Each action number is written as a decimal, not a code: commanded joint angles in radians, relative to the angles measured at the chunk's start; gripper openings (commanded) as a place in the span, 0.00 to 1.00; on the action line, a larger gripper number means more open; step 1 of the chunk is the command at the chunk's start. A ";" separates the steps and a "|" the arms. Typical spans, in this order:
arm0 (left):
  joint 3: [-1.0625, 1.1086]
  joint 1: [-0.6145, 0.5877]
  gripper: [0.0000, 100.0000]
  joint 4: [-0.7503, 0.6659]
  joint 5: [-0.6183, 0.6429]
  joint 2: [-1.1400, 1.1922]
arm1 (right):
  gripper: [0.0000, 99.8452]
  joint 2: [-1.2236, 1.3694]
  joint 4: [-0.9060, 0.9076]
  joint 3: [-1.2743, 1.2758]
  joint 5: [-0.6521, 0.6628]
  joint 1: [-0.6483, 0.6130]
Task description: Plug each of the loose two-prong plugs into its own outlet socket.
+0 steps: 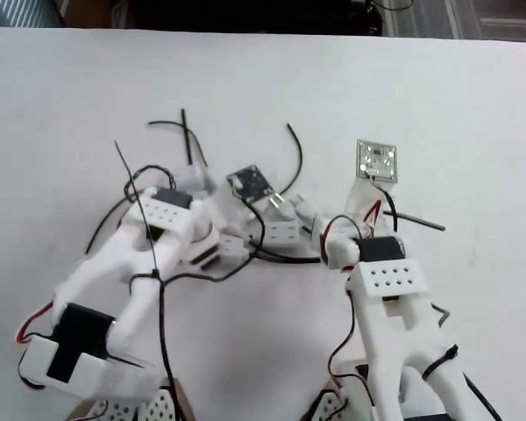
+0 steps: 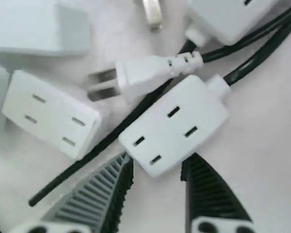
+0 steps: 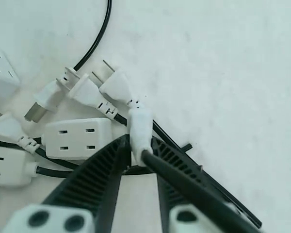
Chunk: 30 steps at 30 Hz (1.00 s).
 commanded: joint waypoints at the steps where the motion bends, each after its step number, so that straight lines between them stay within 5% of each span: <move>1: -0.029 0.008 0.14 -0.011 0.081 -0.012 | 0.02 -0.002 -0.012 -0.008 -0.002 0.013; 14: -0.040 0.070 0.14 0.110 0.140 -0.015 | 0.02 -0.002 0.002 -0.008 -0.002 0.010; 22: -0.137 0.015 0.35 0.110 -0.101 -0.015 | 0.02 -0.002 0.002 -0.008 0.000 0.013; 30: -0.230 0.024 0.38 0.129 -0.368 -0.005 | 0.02 -0.051 0.002 -0.008 0.000 0.067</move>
